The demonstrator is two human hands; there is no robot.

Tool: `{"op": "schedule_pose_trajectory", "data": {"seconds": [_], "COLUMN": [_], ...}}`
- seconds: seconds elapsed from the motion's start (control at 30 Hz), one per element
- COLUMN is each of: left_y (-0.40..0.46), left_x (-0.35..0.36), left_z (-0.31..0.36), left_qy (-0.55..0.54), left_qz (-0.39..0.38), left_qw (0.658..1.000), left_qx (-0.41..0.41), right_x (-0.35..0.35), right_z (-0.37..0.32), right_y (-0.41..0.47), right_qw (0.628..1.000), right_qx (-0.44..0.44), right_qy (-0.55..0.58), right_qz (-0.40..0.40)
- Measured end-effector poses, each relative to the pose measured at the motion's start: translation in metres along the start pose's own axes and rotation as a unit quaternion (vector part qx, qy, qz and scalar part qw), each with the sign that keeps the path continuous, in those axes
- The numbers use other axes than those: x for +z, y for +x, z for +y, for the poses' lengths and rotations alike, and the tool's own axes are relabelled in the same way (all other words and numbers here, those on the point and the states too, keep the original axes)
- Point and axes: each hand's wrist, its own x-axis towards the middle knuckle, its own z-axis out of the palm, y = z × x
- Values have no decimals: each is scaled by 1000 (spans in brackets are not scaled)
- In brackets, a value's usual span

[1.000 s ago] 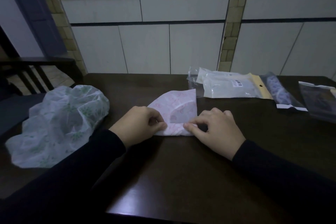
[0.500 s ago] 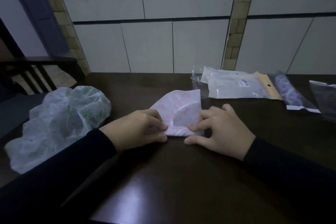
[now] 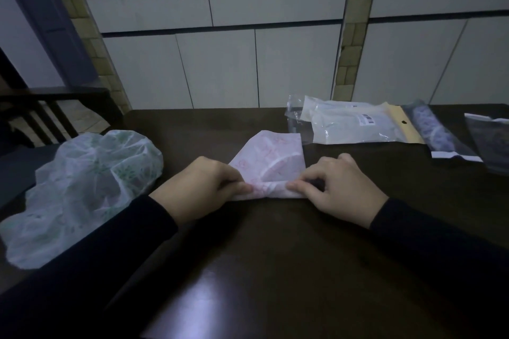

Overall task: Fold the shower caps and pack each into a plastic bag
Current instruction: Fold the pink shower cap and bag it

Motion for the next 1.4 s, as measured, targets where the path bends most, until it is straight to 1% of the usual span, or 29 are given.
{"op": "schedule_pose_trajectory", "data": {"seconds": [0.17,0.27,0.37,0.43,0.53,0.6,0.67,0.73,0.8,0.87,1.0,1.07,1.13,1.2,1.27,1.4], "left_y": [9,10,10,9,4,1,0,-2,-5,-5,0,1,0,-2,-3,-3], "left_x": [2,6,9,9,8,9,14,18,18,15,12,13,15,14,14,15], "left_z": [5,6,5,6,8,12,16,18,17,15,5,1,0,0,0,2], "left_qy": [6,7,9,30,84,91,71,51,20,-9,-10,0,14,15,10,9], "left_qz": [-13,-12,-7,-5,31,53,48,54,62,54,32,39,41,44,48,58], "left_qw": [998,998,998,998,996,994,993,995,996,997,999,999,997,996,995,996], "left_qx": [-58,-69,-63,-47,-3,43,76,74,62,56,29,37,57,79,86,62], "right_x": [3,7,7,6,6,6,6,6,3,1,-1,-1,1,0,-2,-3], "right_z": [-1,-1,-3,-2,3,3,4,5,3,0,-3,-4,-5,-8,-12,-13], "right_y": [0,-1,-5,-5,-1,0,0,-1,-2,-4,-1,-1,-4,-8,-11,-9], "right_qw": [997,997,997,996,998,996,993,990,992,993,995,997,997,993,992,993], "right_qx": [65,75,40,19,0,-42,-104,-136,-119,-99,-68,-52,-47,-48,-43,-43], "right_qy": [35,11,-48,-64,-35,3,23,29,40,50,48,26,-58,-108,-115,-107], "right_qz": [-8,16,54,62,61,74,59,17,-12,-31,-50,-46,-25,2,12,34]}}
